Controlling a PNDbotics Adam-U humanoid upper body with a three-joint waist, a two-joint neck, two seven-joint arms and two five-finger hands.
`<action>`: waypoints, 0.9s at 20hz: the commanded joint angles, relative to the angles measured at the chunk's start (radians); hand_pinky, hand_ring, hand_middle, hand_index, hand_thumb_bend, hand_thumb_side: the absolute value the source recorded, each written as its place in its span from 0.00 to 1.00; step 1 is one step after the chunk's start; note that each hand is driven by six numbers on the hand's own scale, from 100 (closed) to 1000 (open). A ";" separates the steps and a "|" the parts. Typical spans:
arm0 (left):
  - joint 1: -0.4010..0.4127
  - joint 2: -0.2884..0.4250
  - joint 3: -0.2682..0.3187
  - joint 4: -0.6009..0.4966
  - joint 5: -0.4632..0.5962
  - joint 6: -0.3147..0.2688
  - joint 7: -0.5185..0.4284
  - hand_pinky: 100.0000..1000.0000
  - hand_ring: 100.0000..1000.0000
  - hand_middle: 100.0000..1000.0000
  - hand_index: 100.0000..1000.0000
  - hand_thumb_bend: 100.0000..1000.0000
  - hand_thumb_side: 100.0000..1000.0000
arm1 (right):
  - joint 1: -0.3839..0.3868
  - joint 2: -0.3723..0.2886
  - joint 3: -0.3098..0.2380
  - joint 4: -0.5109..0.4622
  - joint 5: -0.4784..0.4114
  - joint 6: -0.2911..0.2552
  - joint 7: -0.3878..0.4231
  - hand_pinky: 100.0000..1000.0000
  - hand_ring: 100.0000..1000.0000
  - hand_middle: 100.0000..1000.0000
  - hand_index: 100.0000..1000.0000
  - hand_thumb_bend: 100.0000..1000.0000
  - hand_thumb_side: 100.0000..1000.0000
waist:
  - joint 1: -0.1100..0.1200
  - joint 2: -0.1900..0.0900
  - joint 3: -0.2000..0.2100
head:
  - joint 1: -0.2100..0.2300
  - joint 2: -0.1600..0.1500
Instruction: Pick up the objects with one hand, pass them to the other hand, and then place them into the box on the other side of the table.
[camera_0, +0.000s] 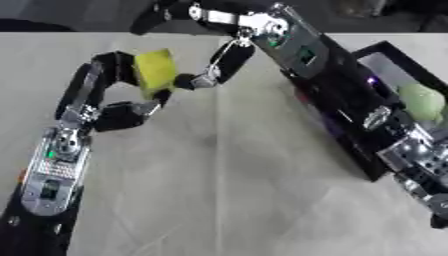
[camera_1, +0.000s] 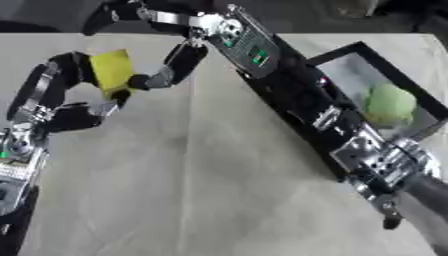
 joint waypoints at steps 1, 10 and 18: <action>-0.020 -0.004 -0.004 -0.009 0.040 0.012 -0.008 0.61 0.45 0.29 0.37 0.13 0.00 | -0.009 -0.031 -0.010 -0.024 0.019 -0.077 0.052 0.94 0.90 0.79 0.84 0.27 0.00 | 0.005 0.003 0.001 | 0.000 -0.002; -0.022 -0.008 -0.006 -0.012 0.097 0.009 -0.013 0.61 0.45 0.29 0.37 0.12 0.00 | -0.004 -0.034 -0.009 -0.027 0.044 -0.080 0.045 0.94 0.89 0.71 0.82 0.27 0.03 | 0.003 0.008 0.000 | -0.003 -0.002; -0.027 -0.023 -0.013 -0.021 0.138 -0.023 -0.020 0.61 0.45 0.29 0.36 0.11 0.00 | -0.010 -0.018 -0.012 0.009 0.098 -0.086 0.028 0.94 0.89 0.70 0.84 0.24 0.05 | -0.002 0.012 0.005 | -0.010 -0.002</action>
